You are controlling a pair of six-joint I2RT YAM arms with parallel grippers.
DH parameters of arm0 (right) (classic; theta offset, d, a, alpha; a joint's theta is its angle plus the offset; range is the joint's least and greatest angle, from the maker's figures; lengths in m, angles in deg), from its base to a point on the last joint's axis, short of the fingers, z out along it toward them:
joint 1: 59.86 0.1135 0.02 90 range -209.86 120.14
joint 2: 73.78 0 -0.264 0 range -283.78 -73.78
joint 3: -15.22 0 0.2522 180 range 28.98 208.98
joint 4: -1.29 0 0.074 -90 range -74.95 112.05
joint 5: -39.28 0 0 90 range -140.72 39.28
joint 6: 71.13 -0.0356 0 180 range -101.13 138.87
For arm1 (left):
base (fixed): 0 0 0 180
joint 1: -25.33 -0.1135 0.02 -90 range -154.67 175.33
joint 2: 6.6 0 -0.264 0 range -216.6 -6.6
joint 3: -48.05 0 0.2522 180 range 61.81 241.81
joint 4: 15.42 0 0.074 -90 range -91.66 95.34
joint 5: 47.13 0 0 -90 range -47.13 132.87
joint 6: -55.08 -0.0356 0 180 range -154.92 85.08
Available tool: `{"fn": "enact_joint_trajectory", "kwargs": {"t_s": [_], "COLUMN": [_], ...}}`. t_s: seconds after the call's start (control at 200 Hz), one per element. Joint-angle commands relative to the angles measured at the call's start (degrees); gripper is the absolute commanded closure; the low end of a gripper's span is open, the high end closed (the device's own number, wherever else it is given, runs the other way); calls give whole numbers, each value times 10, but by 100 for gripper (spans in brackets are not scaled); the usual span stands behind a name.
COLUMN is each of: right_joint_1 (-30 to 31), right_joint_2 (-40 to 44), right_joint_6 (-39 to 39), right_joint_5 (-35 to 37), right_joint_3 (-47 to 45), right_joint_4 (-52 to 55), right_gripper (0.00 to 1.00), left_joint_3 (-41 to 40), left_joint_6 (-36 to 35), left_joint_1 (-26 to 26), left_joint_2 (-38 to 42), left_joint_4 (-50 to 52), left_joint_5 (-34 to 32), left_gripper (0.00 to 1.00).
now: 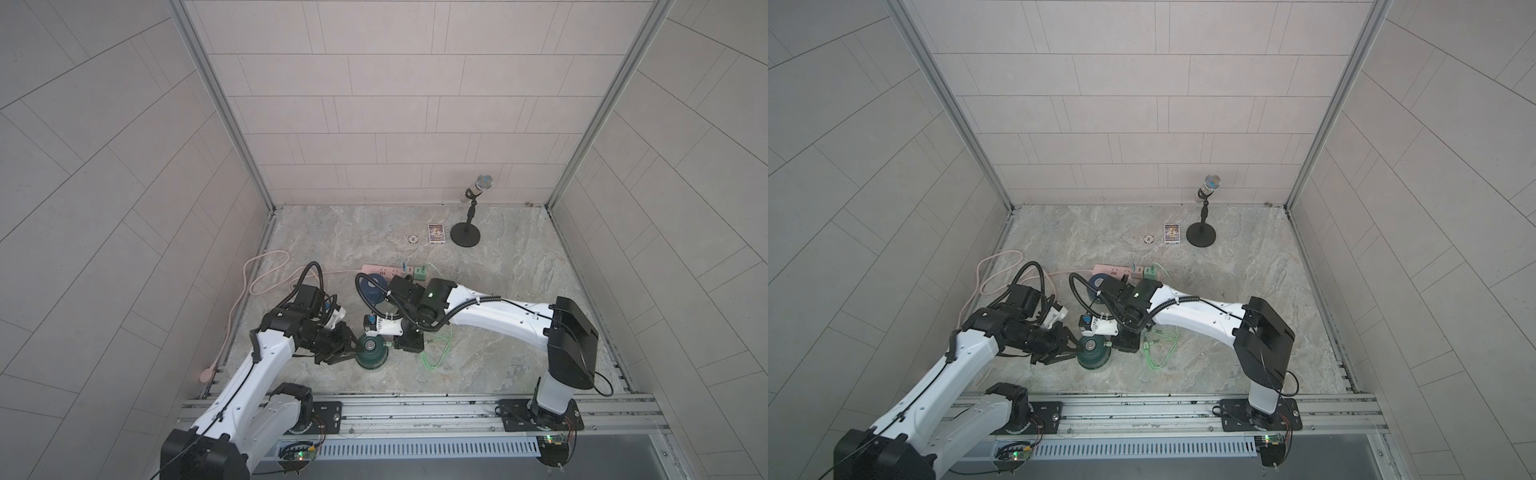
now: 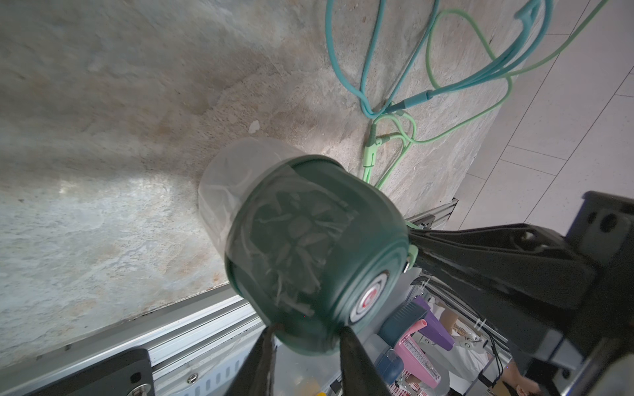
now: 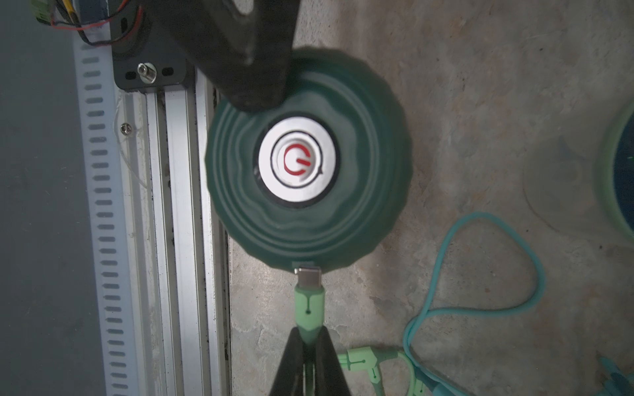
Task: Charge the cordless meat grinders
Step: Insert the charging cable into the cordless meat grinder.
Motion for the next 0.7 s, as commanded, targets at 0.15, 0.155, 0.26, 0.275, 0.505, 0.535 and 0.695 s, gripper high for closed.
{"fn": "enact_joint_trajectory", "kwargs": {"t_s": [0.15,0.155,0.26,0.275,0.505,0.535,0.695], "right_joint_1": [-9,-9,-10,-9,-8,-8,-5], "right_joint_2": [9,9,13,13,8,8,6], "right_joint_6": [11,11,11,10,11,10,10], "right_joint_5": [4,4,-3,-4,-17,-18,-20], "right_joint_3": [-6,-6,-8,-9,-6,-6,-1], "right_joint_4": [17,16,18,18,21,22,27], "right_gripper": [92,92,92,92,92,92,92], "left_joint_3": [1,1,0,1,1,0,1], "left_joint_6": [-16,-16,-17,-16,-13,-12,-13], "left_joint_1": [-1,-1,-1,-1,-1,-1,-1], "left_joint_2": [-10,-10,-11,-11,-9,-9,-10], "left_joint_4": [12,12,12,12,10,11,10], "left_joint_5": [-24,-24,-25,-24,-24,-24,-24], "left_gripper": [67,67,67,67,67,67,67]}}
